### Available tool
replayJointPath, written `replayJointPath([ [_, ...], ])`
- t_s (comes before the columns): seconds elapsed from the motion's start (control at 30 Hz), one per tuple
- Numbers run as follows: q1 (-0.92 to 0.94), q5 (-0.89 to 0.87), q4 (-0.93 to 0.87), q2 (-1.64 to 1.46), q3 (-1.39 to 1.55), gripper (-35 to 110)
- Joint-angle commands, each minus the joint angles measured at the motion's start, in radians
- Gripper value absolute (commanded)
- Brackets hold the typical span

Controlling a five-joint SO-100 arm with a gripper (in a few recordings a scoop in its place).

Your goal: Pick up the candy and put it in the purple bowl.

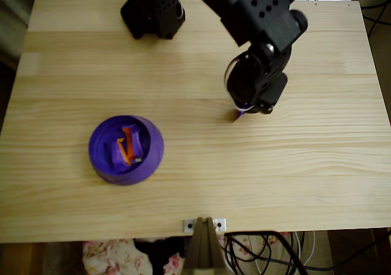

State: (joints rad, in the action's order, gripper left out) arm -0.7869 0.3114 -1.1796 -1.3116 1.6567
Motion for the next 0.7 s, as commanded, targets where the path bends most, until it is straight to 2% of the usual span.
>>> replayJointPath([
  [0.0, 0.035, 0.031, -0.054, -0.095, -0.092, 3],
  [0.4, 0.196, 0.075, -0.247, -0.141, -0.285, 3],
  [0.67, 0.377, 0.133, -0.311, -0.183, -0.337, 3],
])
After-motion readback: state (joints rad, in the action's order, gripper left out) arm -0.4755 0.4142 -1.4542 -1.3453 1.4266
